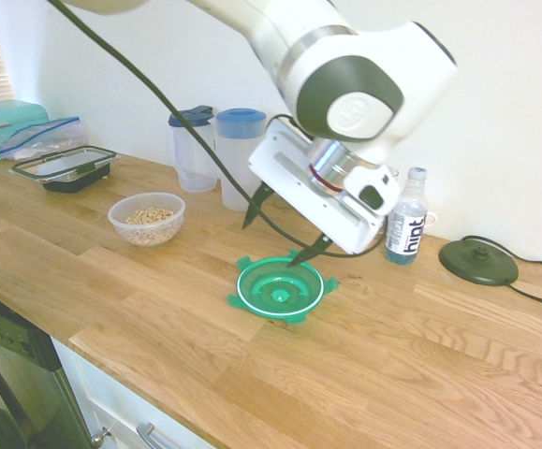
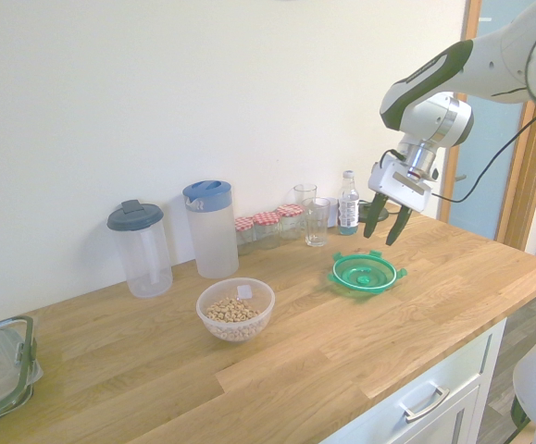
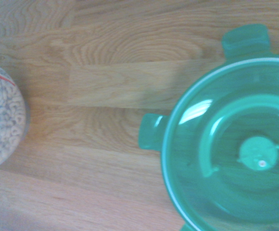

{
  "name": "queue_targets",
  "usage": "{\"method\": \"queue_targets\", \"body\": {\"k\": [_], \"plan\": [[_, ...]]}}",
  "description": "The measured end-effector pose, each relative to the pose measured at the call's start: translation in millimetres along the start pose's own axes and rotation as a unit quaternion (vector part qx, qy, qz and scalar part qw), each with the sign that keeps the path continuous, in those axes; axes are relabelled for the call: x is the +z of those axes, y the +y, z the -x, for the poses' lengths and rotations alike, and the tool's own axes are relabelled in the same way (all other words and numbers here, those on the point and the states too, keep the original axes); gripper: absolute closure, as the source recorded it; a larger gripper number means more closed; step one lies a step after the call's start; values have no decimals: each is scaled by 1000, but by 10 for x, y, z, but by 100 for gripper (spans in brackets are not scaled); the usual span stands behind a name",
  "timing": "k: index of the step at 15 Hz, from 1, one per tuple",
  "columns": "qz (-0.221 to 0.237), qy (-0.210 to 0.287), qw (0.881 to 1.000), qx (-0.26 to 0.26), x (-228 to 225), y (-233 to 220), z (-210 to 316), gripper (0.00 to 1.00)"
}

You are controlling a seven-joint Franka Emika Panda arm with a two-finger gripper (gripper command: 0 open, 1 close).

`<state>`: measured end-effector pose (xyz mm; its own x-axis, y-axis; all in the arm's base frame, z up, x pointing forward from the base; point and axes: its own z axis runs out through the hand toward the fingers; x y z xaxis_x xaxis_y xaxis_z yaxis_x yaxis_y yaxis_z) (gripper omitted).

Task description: Cover the lid of food container

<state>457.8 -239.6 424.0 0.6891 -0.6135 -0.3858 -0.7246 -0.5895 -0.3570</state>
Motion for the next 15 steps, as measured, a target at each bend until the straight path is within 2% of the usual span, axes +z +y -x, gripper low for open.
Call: {"method": "queue_targets", "body": {"k": [3,7,11,14,15], "plan": [[-8,-14,1000,14,-46,243,-332,0],[-20,-33,999,6,-20,353,-599,0],[-24,-59,998,3,509,317,-860,0],[-24,-60,998,-1,679,287,-936,0],[-29,-60,998,-1,698,275,-940,100]]}}
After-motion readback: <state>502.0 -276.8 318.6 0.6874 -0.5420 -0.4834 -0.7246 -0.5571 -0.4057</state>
